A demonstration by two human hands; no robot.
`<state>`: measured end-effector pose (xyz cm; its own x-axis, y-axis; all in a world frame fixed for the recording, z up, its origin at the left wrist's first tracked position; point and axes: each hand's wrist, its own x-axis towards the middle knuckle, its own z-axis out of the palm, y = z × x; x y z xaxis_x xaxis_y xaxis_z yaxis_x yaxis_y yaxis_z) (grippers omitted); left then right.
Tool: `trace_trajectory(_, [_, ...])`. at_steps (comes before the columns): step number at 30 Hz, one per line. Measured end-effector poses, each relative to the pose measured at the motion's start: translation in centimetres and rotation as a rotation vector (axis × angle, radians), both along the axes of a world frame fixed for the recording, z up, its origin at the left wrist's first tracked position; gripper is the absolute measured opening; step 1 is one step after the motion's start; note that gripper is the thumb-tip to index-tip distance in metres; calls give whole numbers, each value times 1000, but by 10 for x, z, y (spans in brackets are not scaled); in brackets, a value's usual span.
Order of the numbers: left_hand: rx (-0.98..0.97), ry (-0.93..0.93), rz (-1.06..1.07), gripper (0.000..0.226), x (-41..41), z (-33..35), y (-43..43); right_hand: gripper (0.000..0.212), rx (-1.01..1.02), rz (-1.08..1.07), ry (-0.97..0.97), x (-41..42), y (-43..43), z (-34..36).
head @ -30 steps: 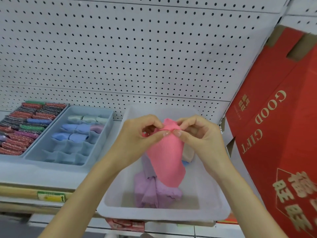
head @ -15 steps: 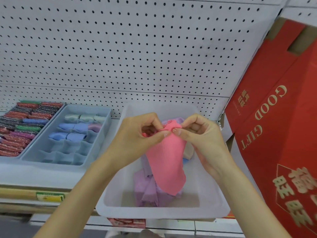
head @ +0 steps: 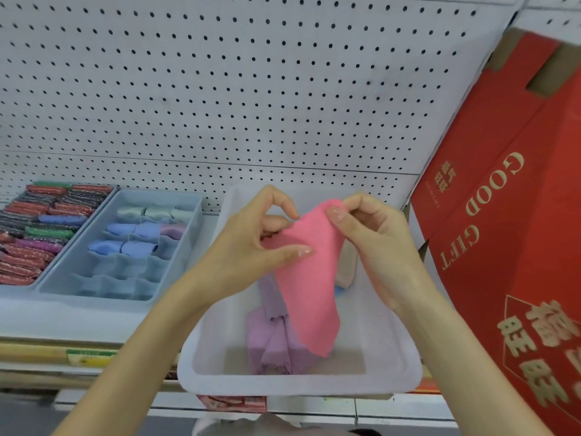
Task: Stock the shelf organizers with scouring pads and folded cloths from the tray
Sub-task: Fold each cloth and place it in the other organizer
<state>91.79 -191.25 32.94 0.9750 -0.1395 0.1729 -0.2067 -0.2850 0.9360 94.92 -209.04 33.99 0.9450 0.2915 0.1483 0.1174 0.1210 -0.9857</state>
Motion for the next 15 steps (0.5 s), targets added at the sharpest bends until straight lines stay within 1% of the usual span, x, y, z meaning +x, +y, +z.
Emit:
trace_trajectory(2, [21, 34, 26, 38, -2, -2, 3, 19, 13, -101, -89, 4, 2, 5])
trace_trajectory(3, [22, 39, 49, 39, -3, -1, 4, 21, -19, -160, -153, 6, 2, 7])
trace_trajectory(4, [-12, 41, 68, 36, -3, 0, 5, 23, -81, -219, -233, 8, 2, 8])
trace_trajectory(6, [-177, 43, 112, 20, -1, 3, 7, 24, -262, -322, -399, 11, 0, 4])
trace_trajectory(8, [-368, 48, 201, 14, 2, 2, 7, 18, -411, -410, -526, 12, -2, -4])
trace_trajectory(10, [-506, 20, 311, 8, 5, 2, 4, 10, -446, -462, -550, 10, 0, -8])
trace_trajectory(11, [-524, -17, 368, 10, 6, 2, 0, 9, -430, -479, -530, 9, 2, -9])
trace_trajectory(13, [-491, -126, 468, 18, 8, 4, -6, 11, -368, -495, -485, 8, 6, -9])
trace_trajectory(15, [-446, -239, 530, 16, 9, 8, -11, 15, -287, -485, -468, 7, 11, -4])
